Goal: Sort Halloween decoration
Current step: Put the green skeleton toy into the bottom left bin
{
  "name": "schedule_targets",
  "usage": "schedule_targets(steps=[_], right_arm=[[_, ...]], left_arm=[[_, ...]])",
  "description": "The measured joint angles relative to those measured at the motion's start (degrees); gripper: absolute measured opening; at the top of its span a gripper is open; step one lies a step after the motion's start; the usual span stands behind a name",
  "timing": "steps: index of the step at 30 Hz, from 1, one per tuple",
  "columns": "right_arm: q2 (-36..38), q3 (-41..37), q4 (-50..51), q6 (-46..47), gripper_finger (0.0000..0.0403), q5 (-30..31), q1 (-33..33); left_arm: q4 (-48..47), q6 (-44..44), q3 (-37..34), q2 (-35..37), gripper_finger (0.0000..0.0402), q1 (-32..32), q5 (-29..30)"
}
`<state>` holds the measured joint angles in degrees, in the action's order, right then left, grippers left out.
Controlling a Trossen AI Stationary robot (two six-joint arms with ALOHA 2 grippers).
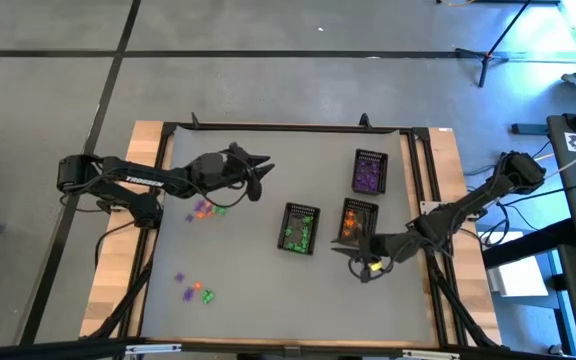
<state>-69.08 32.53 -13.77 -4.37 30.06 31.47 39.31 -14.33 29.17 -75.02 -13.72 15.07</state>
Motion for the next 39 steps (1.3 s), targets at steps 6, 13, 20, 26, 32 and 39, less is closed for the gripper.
schedule_targets(steps=[6,13,20,26,32,39], right_arm=[[0.00,0.00,0.44,2.46,0.0076,-4.15,-1.27],[0.32,-0.18,-0.93,1.99,0.0076,-7.05,-1.16],[8.06,-13.05,-20.18,0.15,0.0076,-16.17,-6.05],[17.32,-19.63,-23.11,6.94,0.0076,-16.15,-10.36],[18.67,-19.83,-21.04,7.04,0.0076,-16.48,-10.50],[18.25,-19.87,-19.64,7.13,0.0076,-14.98,-10.50]], left_arm=[[-11.81,8.65,8.40,2.50,0.0135,-0.41,-2.07],[-66.04,10.75,36.65,1.55,0.0135,1.59,12.35],[-96.07,-6.88,43.42,0.78,0.0135,3.43,10.22],[-99.22,-15.53,33.69,1.84,0.0135,7.34,10.34],[-91.90,-24.20,18.56,4.95,0.0135,10.35,10.43],[-84.32,-32.07,7.00,10.42,0.0135,10.78,8.90]])
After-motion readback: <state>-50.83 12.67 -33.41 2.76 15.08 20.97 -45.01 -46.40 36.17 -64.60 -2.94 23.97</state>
